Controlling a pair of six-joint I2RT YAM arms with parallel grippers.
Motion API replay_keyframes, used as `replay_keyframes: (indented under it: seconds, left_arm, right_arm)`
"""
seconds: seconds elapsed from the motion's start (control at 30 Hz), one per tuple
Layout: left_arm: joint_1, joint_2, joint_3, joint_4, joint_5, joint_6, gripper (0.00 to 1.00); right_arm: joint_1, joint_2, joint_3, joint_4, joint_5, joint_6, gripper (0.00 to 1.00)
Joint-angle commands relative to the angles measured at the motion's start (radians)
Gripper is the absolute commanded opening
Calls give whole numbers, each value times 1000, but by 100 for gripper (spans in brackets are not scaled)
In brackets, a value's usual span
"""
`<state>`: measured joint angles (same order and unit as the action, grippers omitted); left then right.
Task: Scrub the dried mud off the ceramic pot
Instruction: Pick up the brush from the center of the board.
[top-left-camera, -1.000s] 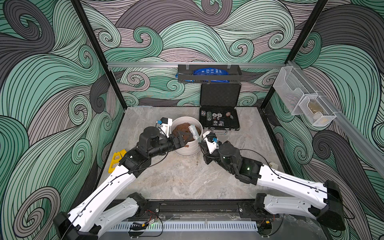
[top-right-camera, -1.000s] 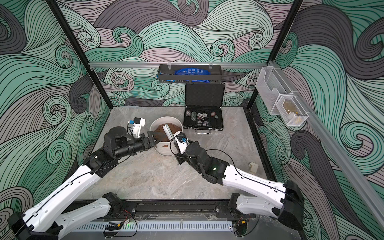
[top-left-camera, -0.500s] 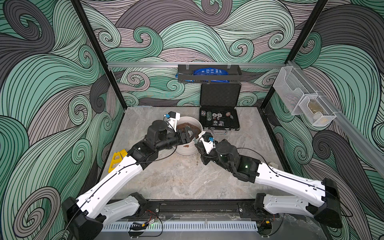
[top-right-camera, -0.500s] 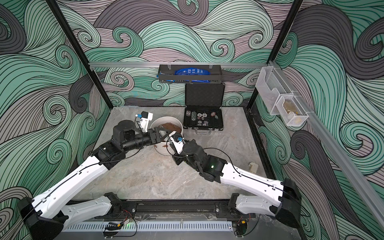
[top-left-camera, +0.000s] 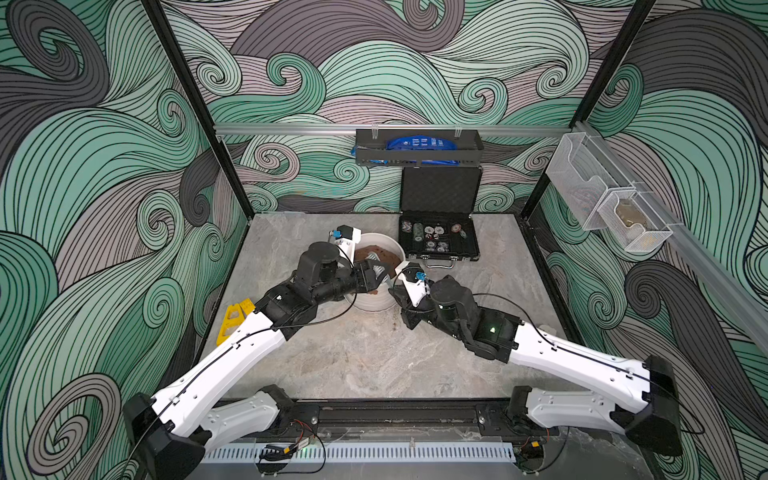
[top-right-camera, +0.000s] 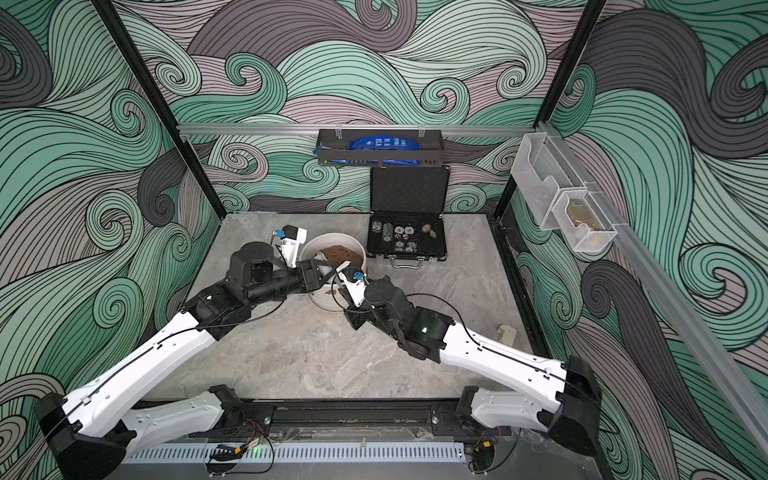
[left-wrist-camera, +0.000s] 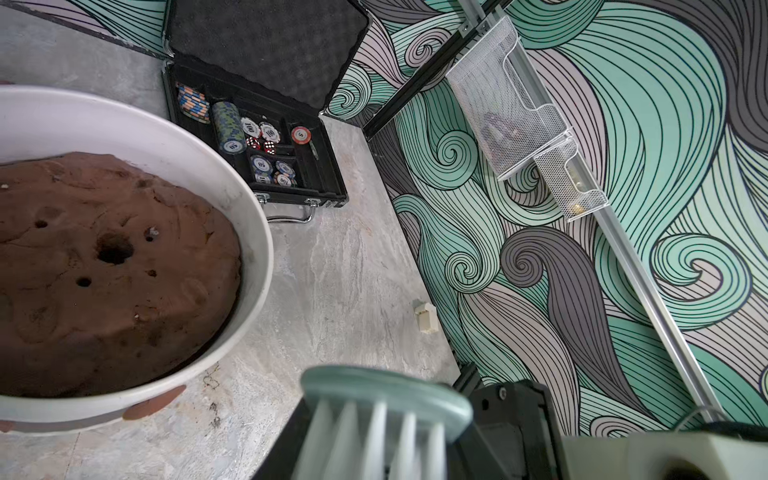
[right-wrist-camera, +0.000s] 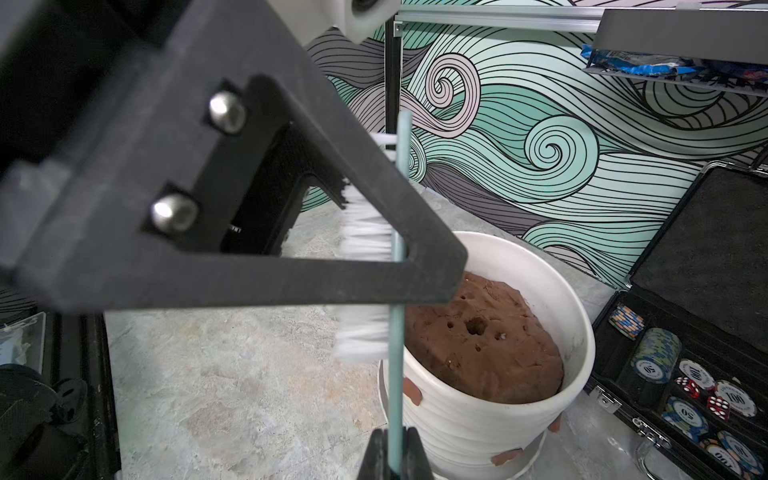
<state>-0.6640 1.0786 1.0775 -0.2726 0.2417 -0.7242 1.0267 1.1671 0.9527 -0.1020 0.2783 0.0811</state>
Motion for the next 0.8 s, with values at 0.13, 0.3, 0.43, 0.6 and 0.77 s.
replay_keyframes:
  seconds: [0.13,0.3,0.43,0.6,0.77]
  left_arm:
    - [-5,-7,20,73,-5,17,23]
    - [-4,3,19,102,20,-19,22]
    - [-5,9,22,116,33,-26,22]
    - [-1,12,21,130,51,-8,22]
    - [15,20,23,136,78,34,22]
  right_arm:
    - [-5,-5,-14,7,-39,2,0]
    - [-10,-15,-32,19,-44,5,6]
    - [-17,-24,-47,26,-46,12,19]
    - [-33,-33,-53,33,-76,17,29]
    - [-64,-62,-66,73,-153,36,39]
